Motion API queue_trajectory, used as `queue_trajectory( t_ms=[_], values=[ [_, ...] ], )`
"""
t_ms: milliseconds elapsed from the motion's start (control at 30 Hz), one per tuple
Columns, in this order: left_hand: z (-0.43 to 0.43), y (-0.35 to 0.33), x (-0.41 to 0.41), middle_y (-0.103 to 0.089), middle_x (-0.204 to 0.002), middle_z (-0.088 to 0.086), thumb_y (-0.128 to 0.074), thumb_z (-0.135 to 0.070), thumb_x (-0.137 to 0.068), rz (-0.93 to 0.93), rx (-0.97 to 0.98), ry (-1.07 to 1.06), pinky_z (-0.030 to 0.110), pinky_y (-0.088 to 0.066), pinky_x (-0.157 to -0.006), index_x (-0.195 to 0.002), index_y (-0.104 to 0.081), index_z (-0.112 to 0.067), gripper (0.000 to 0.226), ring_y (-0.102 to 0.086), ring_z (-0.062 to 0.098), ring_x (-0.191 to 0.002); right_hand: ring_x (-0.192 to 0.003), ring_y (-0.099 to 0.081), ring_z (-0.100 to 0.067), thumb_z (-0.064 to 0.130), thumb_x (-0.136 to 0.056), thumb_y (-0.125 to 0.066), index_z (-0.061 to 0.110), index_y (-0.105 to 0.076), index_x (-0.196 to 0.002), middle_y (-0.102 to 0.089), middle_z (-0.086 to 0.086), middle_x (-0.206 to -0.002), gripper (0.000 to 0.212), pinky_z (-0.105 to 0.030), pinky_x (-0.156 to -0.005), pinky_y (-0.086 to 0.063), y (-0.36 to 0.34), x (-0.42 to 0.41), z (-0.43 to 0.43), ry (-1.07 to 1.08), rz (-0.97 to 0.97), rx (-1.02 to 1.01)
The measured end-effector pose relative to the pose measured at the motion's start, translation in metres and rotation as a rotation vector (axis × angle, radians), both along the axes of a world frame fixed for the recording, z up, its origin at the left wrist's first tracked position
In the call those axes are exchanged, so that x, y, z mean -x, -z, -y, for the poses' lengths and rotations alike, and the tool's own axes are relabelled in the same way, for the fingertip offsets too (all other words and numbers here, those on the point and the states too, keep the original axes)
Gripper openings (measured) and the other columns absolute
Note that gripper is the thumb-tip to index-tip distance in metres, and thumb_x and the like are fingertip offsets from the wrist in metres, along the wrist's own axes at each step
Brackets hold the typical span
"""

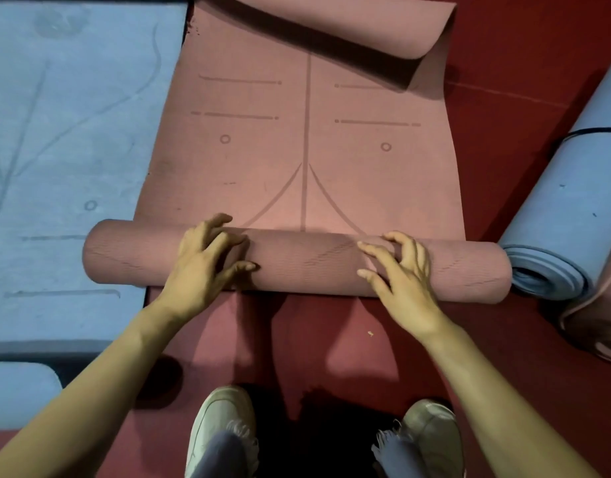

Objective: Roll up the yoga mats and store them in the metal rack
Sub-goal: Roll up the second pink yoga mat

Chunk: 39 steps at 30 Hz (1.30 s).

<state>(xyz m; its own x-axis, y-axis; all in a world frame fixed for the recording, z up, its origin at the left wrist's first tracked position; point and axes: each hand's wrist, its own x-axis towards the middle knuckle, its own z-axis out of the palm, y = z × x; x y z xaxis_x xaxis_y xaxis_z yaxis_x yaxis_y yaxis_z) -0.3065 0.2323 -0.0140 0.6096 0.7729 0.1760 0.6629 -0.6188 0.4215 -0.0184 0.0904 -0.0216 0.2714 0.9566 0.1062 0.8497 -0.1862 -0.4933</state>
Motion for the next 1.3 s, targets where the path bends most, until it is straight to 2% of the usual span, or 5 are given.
queue_trajectory(
  t_ms=[233, 467, 667, 967, 1300],
  values=[
    [0.010, 0.007, -0.009, -0.055, -0.112, 0.004, -0.033, -0.063, -0.092, -0.009, -0.041, -0.165, 0.041, -0.030, -0.085, -0.114, -0.064, -0.017, 0.060, -0.044, 0.027, -0.096, -0.111, -0.034, -0.024, 0.060, -0.075, -0.052, 0.029, -0.052, -0.129, -0.039, -0.008, -0.118, 0.061, -0.042, -0.100, -0.029, 0.001, -0.001, -0.001, -0.029, 0.095, 0.037],
    [0.011, 0.006, -0.015, -0.057, -0.109, 0.014, -0.048, -0.029, -0.097, 0.059, -0.179, -0.138, 0.046, -0.038, -0.087, -0.104, -0.064, -0.005, 0.030, -0.051, 0.035, -0.092, -0.113, -0.034, -0.020, 0.059, -0.065, -0.057, 0.043, -0.048, -0.115, -0.041, -0.006, -0.121, 0.053, -0.030, -0.100, -0.022, -0.002, -0.014, -0.014, -0.086, -0.009, 0.037],
    [0.014, 0.018, -0.013, -0.049, -0.114, 0.016, -0.054, -0.063, -0.079, -0.045, -0.158, -0.102, 0.054, -0.021, -0.108, -0.121, -0.054, -0.003, 0.073, -0.045, 0.033, -0.106, -0.109, -0.033, -0.022, 0.060, -0.072, -0.053, 0.044, -0.046, -0.121, -0.041, -0.006, -0.119, 0.052, -0.035, -0.099, -0.024, 0.002, -0.020, -0.020, -0.106, 0.084, 0.009],
    [-0.024, 0.002, -0.020, -0.058, -0.105, 0.008, -0.056, -0.060, -0.080, 0.090, 0.000, -0.031, 0.060, -0.033, -0.097, -0.106, -0.066, -0.011, 0.056, -0.051, 0.025, -0.100, -0.127, -0.040, -0.024, 0.049, -0.084, -0.047, 0.022, -0.060, -0.119, -0.052, -0.008, -0.131, 0.046, -0.042, -0.113, -0.011, 0.007, -0.008, -0.025, 0.029, 0.070, -0.072],
    [-0.025, 0.000, -0.035, -0.056, -0.097, 0.006, -0.060, -0.040, -0.084, 0.195, 0.002, -0.064, 0.039, -0.029, -0.096, -0.093, -0.067, -0.012, 0.030, -0.051, 0.028, -0.094, -0.114, -0.039, -0.019, 0.039, -0.085, -0.048, 0.028, -0.066, -0.109, -0.053, -0.006, -0.119, 0.032, -0.053, -0.106, -0.016, 0.003, -0.011, -0.042, -0.011, 0.062, -0.110]
  ],
)
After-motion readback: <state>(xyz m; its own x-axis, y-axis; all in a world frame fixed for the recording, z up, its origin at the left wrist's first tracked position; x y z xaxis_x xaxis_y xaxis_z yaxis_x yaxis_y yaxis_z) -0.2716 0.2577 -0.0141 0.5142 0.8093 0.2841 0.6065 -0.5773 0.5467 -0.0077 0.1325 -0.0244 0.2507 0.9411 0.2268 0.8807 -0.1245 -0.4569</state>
